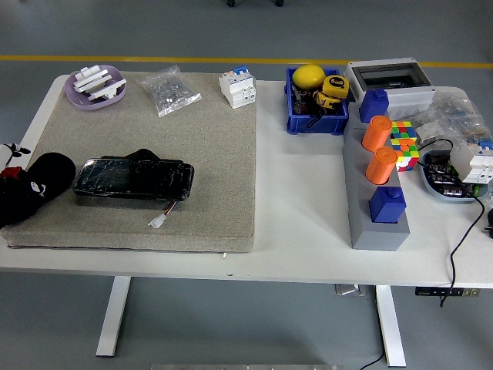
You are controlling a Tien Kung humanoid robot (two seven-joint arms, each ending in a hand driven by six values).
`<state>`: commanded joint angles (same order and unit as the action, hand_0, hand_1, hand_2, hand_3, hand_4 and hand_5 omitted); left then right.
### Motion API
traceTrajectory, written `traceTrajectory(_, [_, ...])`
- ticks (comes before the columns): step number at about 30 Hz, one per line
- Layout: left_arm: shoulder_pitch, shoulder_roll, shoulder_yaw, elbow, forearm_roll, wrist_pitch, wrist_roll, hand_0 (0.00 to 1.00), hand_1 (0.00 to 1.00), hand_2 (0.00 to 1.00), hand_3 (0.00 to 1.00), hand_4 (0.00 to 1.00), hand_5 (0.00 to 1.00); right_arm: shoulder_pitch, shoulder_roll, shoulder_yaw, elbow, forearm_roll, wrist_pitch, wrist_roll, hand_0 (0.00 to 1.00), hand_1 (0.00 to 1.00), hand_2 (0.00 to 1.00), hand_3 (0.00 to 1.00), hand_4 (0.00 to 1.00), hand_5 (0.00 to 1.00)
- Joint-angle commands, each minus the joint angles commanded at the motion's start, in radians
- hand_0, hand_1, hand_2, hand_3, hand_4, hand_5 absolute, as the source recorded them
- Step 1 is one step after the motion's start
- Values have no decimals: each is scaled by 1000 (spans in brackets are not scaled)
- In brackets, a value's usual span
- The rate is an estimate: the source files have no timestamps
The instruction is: Pick the rag up,wipe the panel,place it on the desk
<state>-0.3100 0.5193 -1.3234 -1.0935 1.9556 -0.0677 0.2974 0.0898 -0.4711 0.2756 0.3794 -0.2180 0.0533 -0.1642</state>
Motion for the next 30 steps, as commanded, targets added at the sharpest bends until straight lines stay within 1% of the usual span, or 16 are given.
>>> traceTrajectory(3, [16, -8, -51, -28, -6, 6, -13, 831, 909, 893, 848, 998, 368, -1, -1, -5, 0, 0, 0, -1, 758, 647, 691, 733, 998, 650])
traceTrajectory(4, [21, -11, -66, -38, -10, 7, -18, 831, 906, 891, 848, 998, 387, -1, -1, -5, 0, 0, 0, -1, 758, 647, 690, 733, 998, 647])
traceTrajectory(7, [44, -28, -134, -95, -56, 21, -47, 831, 906, 891, 848, 998, 387, -4, -1, -4, -1, 0, 1, -1, 758, 647, 690, 733, 998, 647])
traceTrajectory(9, [48, -34, -159, -123, -74, 27, -60, 831, 906, 891, 848, 998, 387, -6, 0, -2, -1, 0, 1, -1, 758, 647, 690, 733, 998, 647])
traceTrajectory(10, [49, -34, -167, -137, -85, 28, -65, 831, 900, 883, 842, 998, 410, -7, 0, -1, -1, -1, 2, -1, 758, 647, 690, 733, 998, 648])
traceTrajectory(12, [48, -32, -173, -162, -115, 30, -78, 831, 900, 883, 842, 998, 410, -9, -1, 1, -2, -1, 2, -2, 758, 647, 690, 733, 998, 648])
traceTrajectory(15, [48, -32, -185, -197, -196, 39, -112, 831, 900, 883, 842, 998, 410, -11, 0, 2, -3, 2, 2, -2, 758, 647, 690, 733, 998, 648])
traceTrajectory(16, [49, -34, -190, -204, -219, 41, -121, 824, 888, 861, 828, 998, 455, -11, 0, 2, -3, 2, 2, -2, 757, 648, 690, 733, 998, 646])
traceTrajectory(18, [54, -45, -207, -225, -278, 46, -141, 824, 888, 861, 828, 998, 455, -12, 2, 3, -3, 4, 1, -1, 757, 648, 690, 733, 998, 646])
traceTrajectory(20, [57, -61, -225, -244, -317, 52, -155, 824, 888, 861, 828, 998, 455, -14, 4, 3, -4, 5, 2, -1, 757, 648, 690, 733, 998, 646])
traceTrajectory(21, [60, -73, -236, -257, -340, 57, -164, 824, 888, 861, 828, 998, 455, -15, 6, 3, -4, 6, 2, -2, 757, 648, 690, 733, 998, 646])
traceTrajectory(22, [62, -83, -244, -267, -358, 60, -171, 828, 879, 845, 817, 998, 476, -17, 7, 3, -4, 7, 2, -2, 759, 648, 690, 733, 998, 645])
traceTrajectory(24, [61, -103, -257, -284, -386, 66, -185, 828, 879, 845, 817, 998, 476, -19, 10, 3, -5, 9, 3, -3, 759, 648, 690, 733, 998, 645])
traceTrajectory(27, [58, -132, -274, -300, -423, 70, -199, 828, 879, 845, 817, 998, 476, -20, 14, 0, -8, 16, 2, -4, 759, 648, 690, 733, 998, 645])
traceTrajectory(28, [58, -146, -283, -306, -441, 73, -208, 829, 870, 831, 800, 998, 483, -21, 16, -1, -9, 18, 2, -4, 758, 648, 690, 733, 998, 644])
traceTrajectory(30, [56, -169, -295, -314, -469, 76, -219, 829, 870, 831, 800, 998, 483, -23, 19, -2, -11, 23, 1, -5, 758, 648, 690, 733, 998, 644])
